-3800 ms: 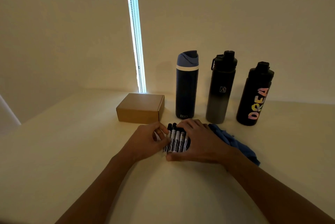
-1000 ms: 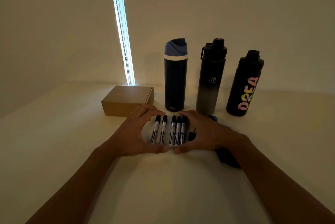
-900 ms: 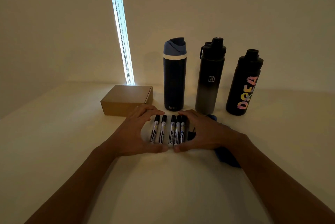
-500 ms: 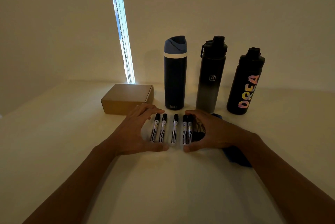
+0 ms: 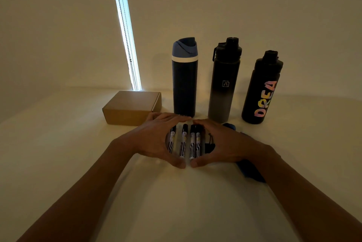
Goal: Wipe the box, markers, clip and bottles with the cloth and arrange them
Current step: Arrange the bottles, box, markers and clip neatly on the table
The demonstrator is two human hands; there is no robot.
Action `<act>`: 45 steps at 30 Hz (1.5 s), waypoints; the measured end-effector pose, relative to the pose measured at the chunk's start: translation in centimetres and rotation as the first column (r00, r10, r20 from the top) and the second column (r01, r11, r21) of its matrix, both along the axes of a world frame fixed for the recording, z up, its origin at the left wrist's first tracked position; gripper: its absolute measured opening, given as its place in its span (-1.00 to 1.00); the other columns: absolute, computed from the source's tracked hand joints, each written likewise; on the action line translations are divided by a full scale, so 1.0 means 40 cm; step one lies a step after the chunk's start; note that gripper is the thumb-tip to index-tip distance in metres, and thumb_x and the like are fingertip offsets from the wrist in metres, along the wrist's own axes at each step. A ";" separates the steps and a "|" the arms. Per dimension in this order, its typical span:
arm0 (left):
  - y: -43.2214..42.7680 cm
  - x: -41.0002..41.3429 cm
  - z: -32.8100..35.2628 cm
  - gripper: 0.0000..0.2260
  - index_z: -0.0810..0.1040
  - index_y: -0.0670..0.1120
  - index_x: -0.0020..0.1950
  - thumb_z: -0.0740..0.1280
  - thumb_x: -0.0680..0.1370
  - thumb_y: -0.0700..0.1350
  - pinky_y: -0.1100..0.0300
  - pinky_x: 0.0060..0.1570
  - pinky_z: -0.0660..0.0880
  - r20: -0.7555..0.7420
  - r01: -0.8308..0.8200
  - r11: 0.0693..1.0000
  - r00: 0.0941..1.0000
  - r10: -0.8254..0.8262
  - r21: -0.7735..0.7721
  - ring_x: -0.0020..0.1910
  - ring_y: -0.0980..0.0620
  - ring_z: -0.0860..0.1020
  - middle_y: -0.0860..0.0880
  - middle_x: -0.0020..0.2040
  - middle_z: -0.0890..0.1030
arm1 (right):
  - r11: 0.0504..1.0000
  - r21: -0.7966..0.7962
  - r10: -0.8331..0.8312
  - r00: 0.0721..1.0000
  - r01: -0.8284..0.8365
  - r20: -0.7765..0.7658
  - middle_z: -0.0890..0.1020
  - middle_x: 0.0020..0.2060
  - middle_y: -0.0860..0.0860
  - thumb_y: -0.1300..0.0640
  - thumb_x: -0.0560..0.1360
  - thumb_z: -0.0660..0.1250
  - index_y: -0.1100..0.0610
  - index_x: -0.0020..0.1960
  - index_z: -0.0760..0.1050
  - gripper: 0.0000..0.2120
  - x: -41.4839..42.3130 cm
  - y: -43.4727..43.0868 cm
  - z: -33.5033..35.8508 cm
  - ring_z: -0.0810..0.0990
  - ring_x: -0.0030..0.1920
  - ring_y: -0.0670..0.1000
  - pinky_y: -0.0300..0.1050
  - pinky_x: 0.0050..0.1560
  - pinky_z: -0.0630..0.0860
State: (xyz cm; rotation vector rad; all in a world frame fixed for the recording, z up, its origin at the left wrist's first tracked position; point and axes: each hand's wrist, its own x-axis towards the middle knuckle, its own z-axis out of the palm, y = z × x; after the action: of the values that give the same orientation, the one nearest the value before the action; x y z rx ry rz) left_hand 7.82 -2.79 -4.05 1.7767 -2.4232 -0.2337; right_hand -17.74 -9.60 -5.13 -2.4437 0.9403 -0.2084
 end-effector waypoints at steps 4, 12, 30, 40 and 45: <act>-0.010 0.012 -0.006 0.16 -0.10 0.39 0.62 0.47 0.18 0.58 -0.10 0.56 0.14 -0.006 -0.031 0.999 1.000 0.031 0.035 0.57 -0.02 0.16 0.13 0.59 0.23 | 1.000 -0.002 0.002 1.000 -0.002 -0.012 0.35 0.47 -0.22 -0.49 0.14 0.56 -0.21 0.57 0.09 0.16 0.005 0.000 -0.003 0.42 0.34 -0.16 -0.12 0.38 0.44; -0.010 0.024 -0.010 0.15 -0.10 0.40 0.61 0.45 0.18 0.61 -0.07 0.54 0.22 -0.041 -0.014 0.999 0.999 0.016 0.043 0.53 0.07 0.23 0.18 0.57 0.27 | 1.000 -0.008 -0.003 1.000 0.003 -0.013 0.33 0.48 -0.24 -0.50 0.13 0.56 -0.23 0.57 0.08 0.17 0.007 0.006 0.002 0.40 0.34 -0.16 -0.13 0.38 0.42; -0.008 -0.022 -0.010 0.17 -0.06 0.31 0.65 0.49 0.20 0.56 -0.15 0.60 0.13 -0.073 0.027 0.999 0.997 -0.024 0.039 0.59 0.09 0.14 0.18 0.63 0.18 | 1.000 0.001 -0.001 1.000 0.001 0.005 0.34 0.46 -0.25 -0.42 0.17 0.61 -0.26 0.55 0.11 0.11 -0.025 0.013 0.017 0.42 0.33 -0.18 -0.21 0.35 0.43; -0.005 -0.025 -0.015 0.16 -0.08 0.33 0.65 0.50 0.22 0.54 -0.15 0.61 0.11 -0.087 0.011 0.999 0.996 -0.007 0.039 0.60 0.06 0.13 0.16 0.64 0.15 | 0.999 -0.009 -0.033 0.998 0.033 -0.044 0.32 0.50 -0.21 -0.41 0.18 0.60 -0.24 0.56 0.07 0.13 -0.042 0.013 0.024 0.36 0.28 -0.22 -0.36 0.16 0.30; 0.000 -0.026 -0.011 0.15 -0.07 0.29 0.66 0.51 0.26 0.50 -0.11 0.61 0.10 -0.096 0.018 1.000 0.995 -0.016 0.024 0.58 0.08 0.14 0.16 0.63 0.16 | 0.999 -0.010 -0.051 0.995 0.050 -0.082 0.26 0.55 -0.19 -0.46 0.14 0.58 -0.24 0.59 0.00 0.21 -0.043 0.014 0.026 0.33 0.34 -0.19 -0.24 0.28 0.34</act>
State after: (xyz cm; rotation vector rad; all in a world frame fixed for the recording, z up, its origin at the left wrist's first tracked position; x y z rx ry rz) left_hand 6.80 -2.79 -4.49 1.7135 -2.3799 -0.3442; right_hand -19.45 -9.05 -4.10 -2.4536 1.0394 -0.1304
